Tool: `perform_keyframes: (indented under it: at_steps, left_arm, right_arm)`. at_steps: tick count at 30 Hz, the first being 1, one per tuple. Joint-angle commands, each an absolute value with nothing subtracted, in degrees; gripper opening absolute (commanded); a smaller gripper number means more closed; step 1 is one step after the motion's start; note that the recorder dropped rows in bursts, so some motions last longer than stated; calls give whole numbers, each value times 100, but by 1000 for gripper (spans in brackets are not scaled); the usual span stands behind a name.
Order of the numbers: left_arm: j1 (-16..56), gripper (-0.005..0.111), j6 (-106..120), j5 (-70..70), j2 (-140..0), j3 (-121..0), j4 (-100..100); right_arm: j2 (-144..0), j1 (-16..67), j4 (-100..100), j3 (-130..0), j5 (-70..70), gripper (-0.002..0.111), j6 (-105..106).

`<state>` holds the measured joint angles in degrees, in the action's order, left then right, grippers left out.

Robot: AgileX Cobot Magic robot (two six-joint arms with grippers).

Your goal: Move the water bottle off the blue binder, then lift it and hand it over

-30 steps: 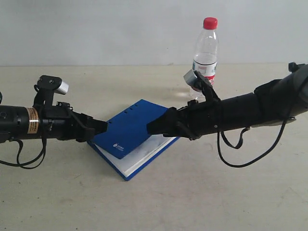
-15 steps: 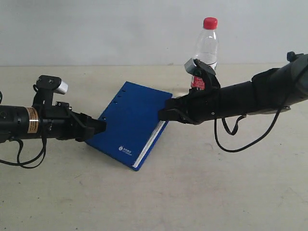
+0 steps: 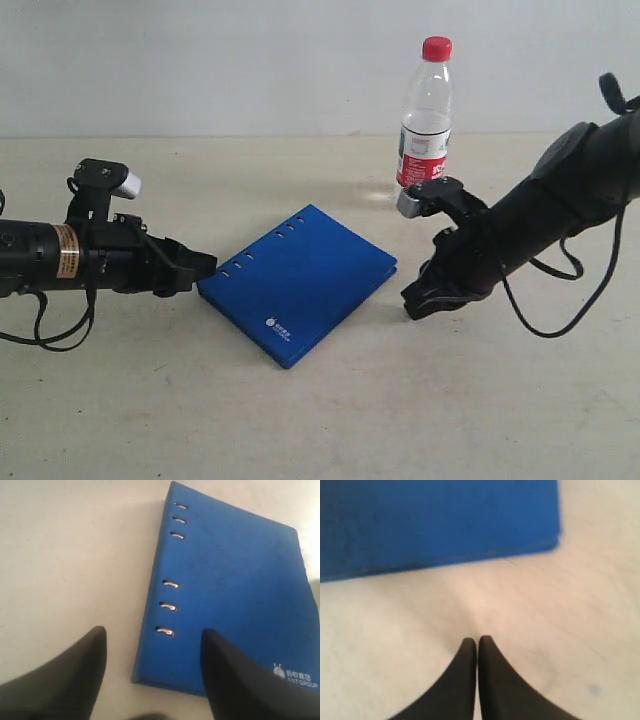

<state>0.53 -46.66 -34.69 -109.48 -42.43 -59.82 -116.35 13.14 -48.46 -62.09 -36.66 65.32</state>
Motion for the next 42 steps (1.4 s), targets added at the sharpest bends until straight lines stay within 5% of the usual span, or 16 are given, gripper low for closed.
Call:
perform_keyframes:
  at_steps: [1,14,22,31,42]
  left_arm:
    - [61,52,-4636,-3765,-10964,-4309,-5912]
    - [61,50,-6085,-3444,-11768,-5605,-6536]
    - [71,5,-6216,-2858,-12243,-5804,-6536]
    - [529,4,-6475,-3306,-12274,-5804,-7976]
    - [1142,4,-7274,-4226,-12096,-5804,-9356]
  right_arm:
    - [-11727,948,-4681,-6139,-3511,0,6325]
    - [-11727,996,-5959,-6139,-4143,0,7067]
    - [-11582,996,-6599,-6139,-4550,0,8374]
    - [-10955,996,-6784,-6139,-4342,0,8475]
    - [-10598,982,-5044,-6139,-3593,0,6192]
